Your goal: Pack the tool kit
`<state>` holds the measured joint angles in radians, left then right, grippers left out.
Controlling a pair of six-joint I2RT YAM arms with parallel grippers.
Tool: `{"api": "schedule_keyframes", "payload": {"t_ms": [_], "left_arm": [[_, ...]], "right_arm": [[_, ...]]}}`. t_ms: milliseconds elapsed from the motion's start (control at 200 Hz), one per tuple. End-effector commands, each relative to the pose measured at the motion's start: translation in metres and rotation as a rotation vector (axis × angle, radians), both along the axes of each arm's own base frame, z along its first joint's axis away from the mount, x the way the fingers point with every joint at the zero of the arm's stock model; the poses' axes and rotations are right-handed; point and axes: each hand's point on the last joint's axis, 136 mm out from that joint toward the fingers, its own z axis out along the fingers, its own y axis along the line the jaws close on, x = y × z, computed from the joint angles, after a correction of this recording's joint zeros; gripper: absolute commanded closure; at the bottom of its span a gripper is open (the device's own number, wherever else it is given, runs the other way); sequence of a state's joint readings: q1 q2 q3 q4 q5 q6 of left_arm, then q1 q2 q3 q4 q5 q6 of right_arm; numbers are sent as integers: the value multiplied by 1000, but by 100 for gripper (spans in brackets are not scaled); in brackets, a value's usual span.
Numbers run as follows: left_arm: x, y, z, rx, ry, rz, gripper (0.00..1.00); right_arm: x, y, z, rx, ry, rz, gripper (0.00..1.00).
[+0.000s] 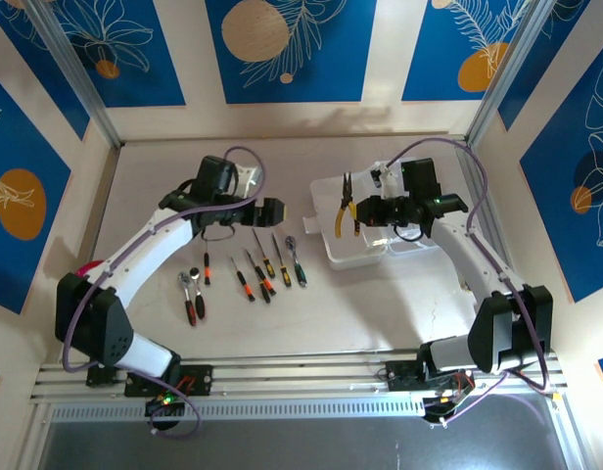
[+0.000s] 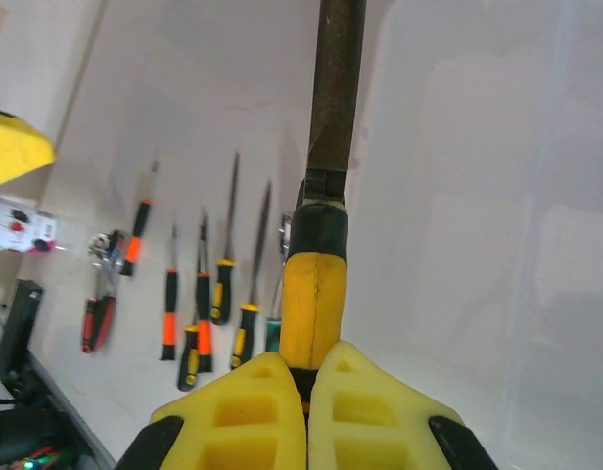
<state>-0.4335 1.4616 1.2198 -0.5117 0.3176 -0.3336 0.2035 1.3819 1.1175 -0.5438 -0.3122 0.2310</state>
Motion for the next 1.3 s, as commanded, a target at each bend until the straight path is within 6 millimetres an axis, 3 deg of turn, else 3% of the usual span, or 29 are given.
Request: {"api": "schedule_keyframes", "payload": {"t_ms": [0, 180, 460, 785, 1010, 1206, 1296], "left_arm": [[-20, 45, -41, 162, 105, 100, 0], [-38, 80, -69, 263, 160, 175, 0], [-40, 80, -90, 255, 222, 188, 0], [-42, 91, -110, 298, 276, 228, 0], [-45, 120, -116, 310, 311, 336, 0], [-50, 150, -115, 371, 311, 427, 0], [-52, 155, -114, 373, 315, 441, 0]], "right_arm": [[8, 0, -10, -55, 8, 13, 100], [21, 16, -33, -90, 44, 46, 100], [46, 36, -88, -128, 137, 56, 100], [58, 58, -118, -148, 182, 75, 100], [65, 57, -128, -204, 198, 55, 100], [67, 56, -121, -268, 184, 55, 79], [69, 57, -113, -293, 168, 57, 76]]}}
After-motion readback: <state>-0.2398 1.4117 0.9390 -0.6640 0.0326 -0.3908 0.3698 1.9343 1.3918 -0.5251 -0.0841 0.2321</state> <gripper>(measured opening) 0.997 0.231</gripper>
